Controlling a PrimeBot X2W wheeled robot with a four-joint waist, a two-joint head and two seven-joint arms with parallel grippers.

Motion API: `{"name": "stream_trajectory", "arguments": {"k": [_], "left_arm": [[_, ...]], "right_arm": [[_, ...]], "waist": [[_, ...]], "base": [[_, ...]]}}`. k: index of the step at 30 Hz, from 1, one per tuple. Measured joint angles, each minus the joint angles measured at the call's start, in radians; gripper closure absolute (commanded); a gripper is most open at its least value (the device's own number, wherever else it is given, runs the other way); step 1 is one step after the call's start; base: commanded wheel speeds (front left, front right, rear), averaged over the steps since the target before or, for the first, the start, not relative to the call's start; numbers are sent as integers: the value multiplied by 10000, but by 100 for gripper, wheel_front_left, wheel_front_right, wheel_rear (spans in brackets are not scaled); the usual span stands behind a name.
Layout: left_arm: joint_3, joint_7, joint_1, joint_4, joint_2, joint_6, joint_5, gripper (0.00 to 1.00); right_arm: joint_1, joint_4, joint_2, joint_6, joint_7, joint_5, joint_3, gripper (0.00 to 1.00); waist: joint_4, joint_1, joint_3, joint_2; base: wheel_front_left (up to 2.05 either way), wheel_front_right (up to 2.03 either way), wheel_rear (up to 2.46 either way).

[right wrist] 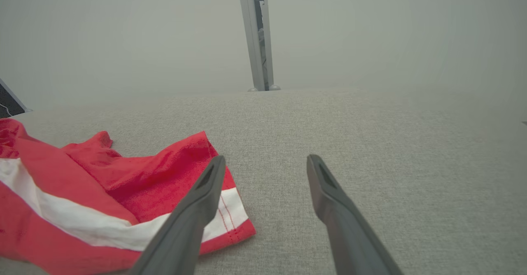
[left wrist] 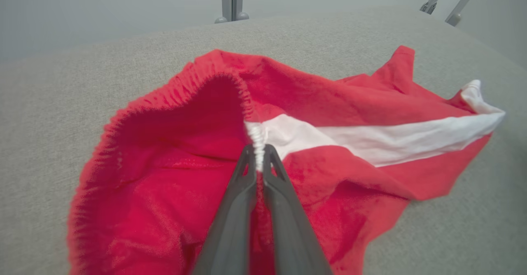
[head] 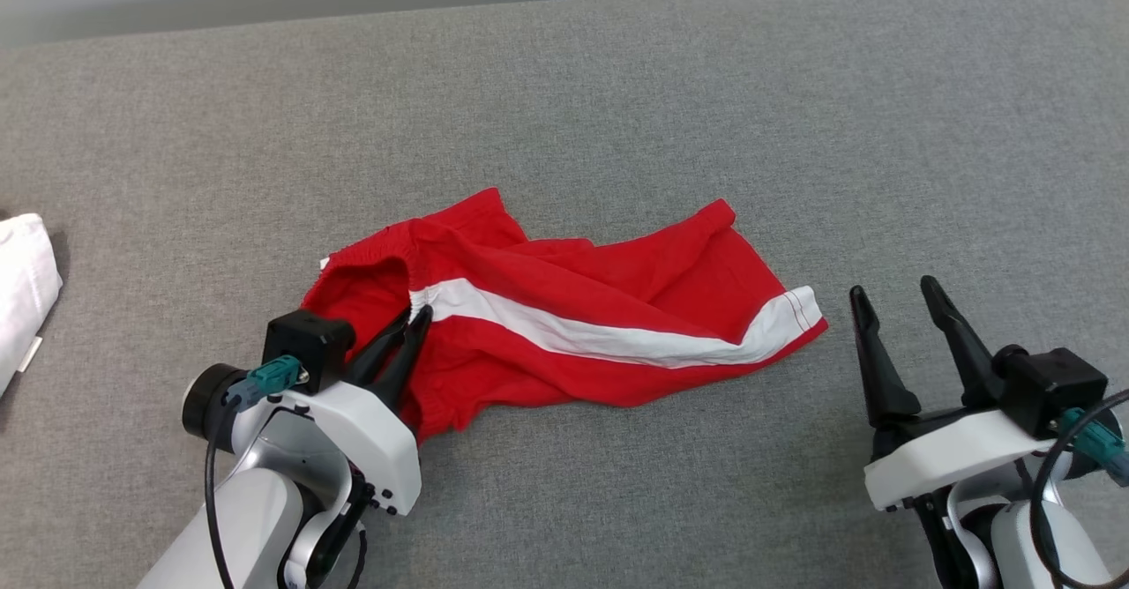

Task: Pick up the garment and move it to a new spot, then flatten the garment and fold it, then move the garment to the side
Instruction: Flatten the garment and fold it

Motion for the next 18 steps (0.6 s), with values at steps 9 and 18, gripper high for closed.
{"name": "stream_trajectory", "arguments": {"k": [9, 18], "left_arm": [[-77, -109, -130, 56, -10, -94, -13, 100], [-150, -288, -277, 81, -50, -107, -13, 100]], "right_arm": [[-426, 709, 2, 0, 265, -109, 817, 0], [-773, 1392, -111, 0, 585, 50, 1026, 17]], "waist": [[98, 0, 188, 0], [345, 0, 360, 0]], "base": [[0, 0, 0], [0, 0, 0]]}}
